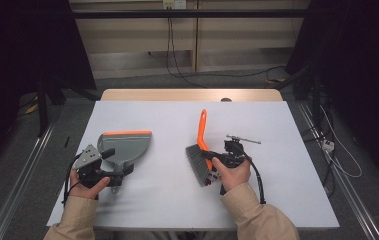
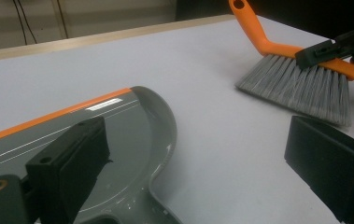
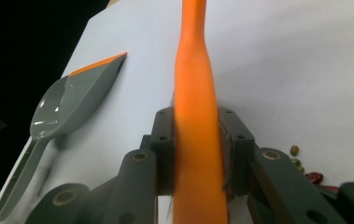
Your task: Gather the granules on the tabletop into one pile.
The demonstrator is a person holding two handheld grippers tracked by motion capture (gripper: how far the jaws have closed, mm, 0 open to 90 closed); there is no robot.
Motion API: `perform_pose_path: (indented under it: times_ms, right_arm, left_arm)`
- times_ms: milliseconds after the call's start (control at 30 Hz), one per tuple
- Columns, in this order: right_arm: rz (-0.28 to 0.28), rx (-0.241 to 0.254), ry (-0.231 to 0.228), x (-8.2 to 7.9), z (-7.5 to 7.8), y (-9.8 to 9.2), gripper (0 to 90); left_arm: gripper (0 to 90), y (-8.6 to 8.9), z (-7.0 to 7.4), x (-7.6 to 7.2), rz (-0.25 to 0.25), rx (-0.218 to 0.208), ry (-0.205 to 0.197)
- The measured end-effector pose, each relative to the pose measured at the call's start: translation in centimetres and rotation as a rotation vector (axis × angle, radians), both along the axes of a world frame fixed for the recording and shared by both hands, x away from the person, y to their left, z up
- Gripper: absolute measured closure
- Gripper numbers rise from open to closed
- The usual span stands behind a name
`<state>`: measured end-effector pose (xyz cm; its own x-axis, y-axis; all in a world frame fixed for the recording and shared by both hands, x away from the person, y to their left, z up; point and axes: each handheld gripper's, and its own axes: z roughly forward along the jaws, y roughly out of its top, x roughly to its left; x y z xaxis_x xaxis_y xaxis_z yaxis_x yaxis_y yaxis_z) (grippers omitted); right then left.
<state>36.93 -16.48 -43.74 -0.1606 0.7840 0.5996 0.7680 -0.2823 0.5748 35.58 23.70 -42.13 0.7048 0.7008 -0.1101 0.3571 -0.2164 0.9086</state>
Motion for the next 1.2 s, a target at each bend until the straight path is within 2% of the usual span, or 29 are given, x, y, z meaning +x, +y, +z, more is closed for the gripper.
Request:
perform_pose_path:
  times_ms: [67, 200, 333, 533, 633, 667, 733, 767, 800, 1067, 1200]
  right_arm:
    - [0.029, 0.019, -0.036, 0.1, 0.4, 0.1, 71.4]
    - [0.124, -0.002, -0.1, -0.1, 1.5, 0.3, 71.4]
    - [0.292, 0.002, -0.13, -0.4, 1.9, 0.0, 71.4]
    - [0.539, -0.021, -0.153, -0.4, 1.1, -0.2, 71.4]
    - [0.642, -0.068, -0.155, 0.2, 0.4, -0.5, 71.4]
    - [0.651, -0.082, -0.161, 0.4, 0.3, -0.6, 71.4]
    - [0.707, -0.069, -0.176, 1.2, 0.2, -1.0, 71.3]
    - [0.731, -0.095, -0.2, 1.5, 0.1, -1.1, 71.3]
    - [0.759, -0.099, -0.214, 1.8, 0.2, -1.2, 71.3]
    - [0.868, -0.133, -0.271, 3.9, 0.2, -1.5, 71.0]
    - [0.896, -0.157, -0.302, 4.6, 0.2, -1.5, 70.9]
  left_arm:
    - [6.1, 0.0, 0.0, 0.0, 0.001, 0.0, -0.002]
    - [6.1, 0.1, 0.0, 0.0, 0.002, -0.005, 0.002]
    - [6.1, 0.2, 0.1, 0.0, 0.006, -0.009, -0.001]
    - [6.1, 0.1, 0.1, 0.0, 0.007, -0.011, 0.001]
    - [6.1, 0.2, 0.0, 0.1, 0.009, -0.007, 0.004]
    - [6.0, 0.2, 0.0, 0.1, 0.01, -0.01, 0.004]
    - [6.1, 0.2, 0.0, 0.1, 0.01, -0.009, 0.005]
    - [6.1, 0.3, 0.0, 0.1, 0.01, -0.007, 0.003]
    - [6.0, 0.3, 0.0, 0.1, 0.012, -0.012, 0.006]
    - [6.0, 0.4, -0.1, 0.2, 0.016, -0.012, 0.008]
    - [6.0, 0.4, -0.2, 0.3, 0.019, -0.012, 0.013]
